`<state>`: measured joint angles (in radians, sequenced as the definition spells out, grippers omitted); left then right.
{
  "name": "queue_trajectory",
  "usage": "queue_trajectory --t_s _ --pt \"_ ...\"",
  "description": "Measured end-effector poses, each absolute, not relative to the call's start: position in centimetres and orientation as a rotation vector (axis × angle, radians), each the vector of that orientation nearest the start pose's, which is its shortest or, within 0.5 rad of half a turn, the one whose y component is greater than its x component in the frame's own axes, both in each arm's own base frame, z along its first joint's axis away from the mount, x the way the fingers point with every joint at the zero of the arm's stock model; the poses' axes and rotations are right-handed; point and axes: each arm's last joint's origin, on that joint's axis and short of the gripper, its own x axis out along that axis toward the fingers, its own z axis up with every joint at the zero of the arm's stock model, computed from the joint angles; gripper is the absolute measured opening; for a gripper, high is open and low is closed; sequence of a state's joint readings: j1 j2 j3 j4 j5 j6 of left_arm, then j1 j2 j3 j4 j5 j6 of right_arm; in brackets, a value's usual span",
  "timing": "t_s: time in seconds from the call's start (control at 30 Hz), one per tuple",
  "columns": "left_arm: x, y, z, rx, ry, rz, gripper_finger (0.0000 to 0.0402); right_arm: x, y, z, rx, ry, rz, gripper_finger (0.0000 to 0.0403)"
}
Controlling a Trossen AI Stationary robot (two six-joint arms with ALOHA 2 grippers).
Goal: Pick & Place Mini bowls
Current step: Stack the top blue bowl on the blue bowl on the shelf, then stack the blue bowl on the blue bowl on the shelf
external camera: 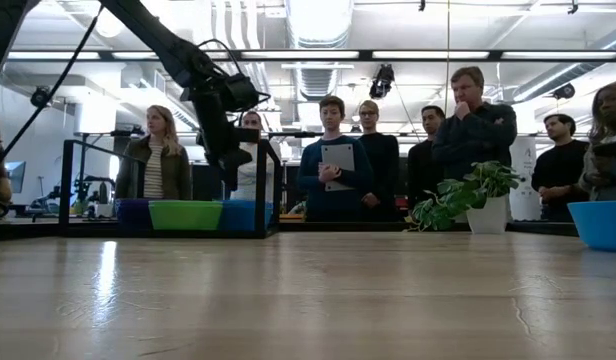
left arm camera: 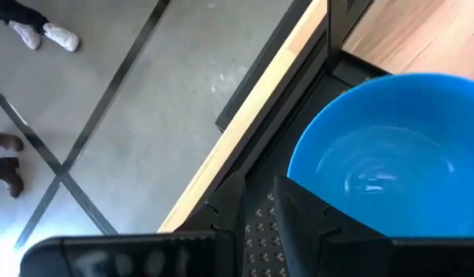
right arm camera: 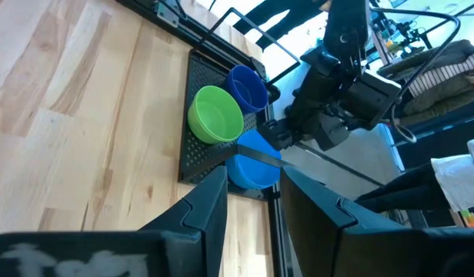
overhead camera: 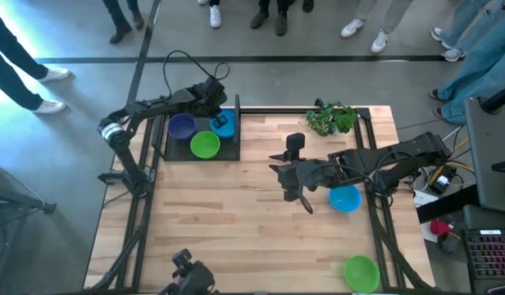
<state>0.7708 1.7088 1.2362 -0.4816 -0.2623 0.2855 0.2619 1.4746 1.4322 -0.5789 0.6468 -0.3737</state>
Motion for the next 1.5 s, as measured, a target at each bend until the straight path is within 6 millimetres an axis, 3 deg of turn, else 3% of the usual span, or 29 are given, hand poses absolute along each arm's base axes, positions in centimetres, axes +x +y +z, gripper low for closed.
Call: queue_trajectory --t_s 0.27,0.47,0.7,0.9,1.23,1.5 --pt "25.1 25.4 22.8 -0.019 1.087 0.808 0.0064 31.0 6.5 36.3 -0.634 0.630 -0.265 0.0118" --pt "23.8 23.4 26.7 -0.037 1.006 0.844 0.0064 30.4 6.3 36.9 -0.591 0.612 -0.279 0.0114" --pt "22.0 17.9 31.5 -0.009 0.927 0.791 0.0064 28.7 5.9 37.6 -0.455 0.616 -0.322 0.0111" --pt "20.7 12.1 33.4 0.045 0.803 0.687 0.0064 27.2 5.5 36.9 -0.315 0.718 -0.377 0.0103" --pt "19.1 3.3 33.0 0.117 0.637 0.447 0.0064 24.8 5.7 34.9 0.053 0.984 -0.363 0.0089" --pt "19.3 -2.1 31.6 0.168 0.442 0.185 0.0064 23.5 6.5 32.4 0.273 1.205 -0.390 0.0077"
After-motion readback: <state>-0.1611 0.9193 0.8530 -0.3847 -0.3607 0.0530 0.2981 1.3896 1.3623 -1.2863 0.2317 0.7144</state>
